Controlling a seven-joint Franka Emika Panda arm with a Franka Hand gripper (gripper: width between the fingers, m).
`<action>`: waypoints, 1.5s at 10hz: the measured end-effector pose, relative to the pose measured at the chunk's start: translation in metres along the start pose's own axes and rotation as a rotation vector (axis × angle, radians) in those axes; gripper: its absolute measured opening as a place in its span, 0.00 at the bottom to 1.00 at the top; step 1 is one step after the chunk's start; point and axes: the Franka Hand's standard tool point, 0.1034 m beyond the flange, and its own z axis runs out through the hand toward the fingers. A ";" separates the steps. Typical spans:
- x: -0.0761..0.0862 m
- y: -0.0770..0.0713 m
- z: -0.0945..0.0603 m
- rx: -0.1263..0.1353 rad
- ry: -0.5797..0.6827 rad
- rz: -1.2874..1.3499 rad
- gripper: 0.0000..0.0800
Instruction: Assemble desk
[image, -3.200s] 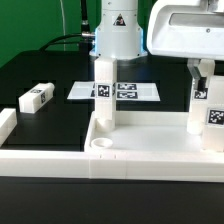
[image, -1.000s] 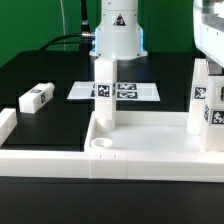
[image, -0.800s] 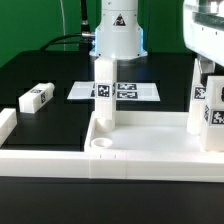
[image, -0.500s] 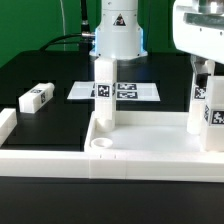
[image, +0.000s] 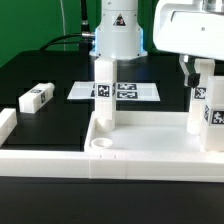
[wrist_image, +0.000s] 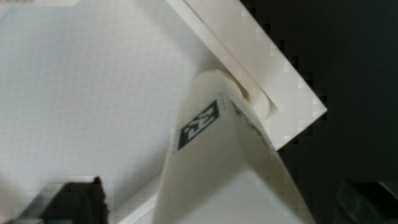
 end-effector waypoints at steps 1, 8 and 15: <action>-0.001 0.000 0.001 -0.018 0.013 -0.129 0.81; 0.003 0.001 0.000 -0.023 0.020 -0.463 0.61; 0.012 0.011 -0.001 -0.033 0.027 -0.251 0.37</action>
Offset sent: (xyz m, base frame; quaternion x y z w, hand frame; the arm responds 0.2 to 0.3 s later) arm 0.0050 0.0060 0.0065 -0.0145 -0.0014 -0.2117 0.9772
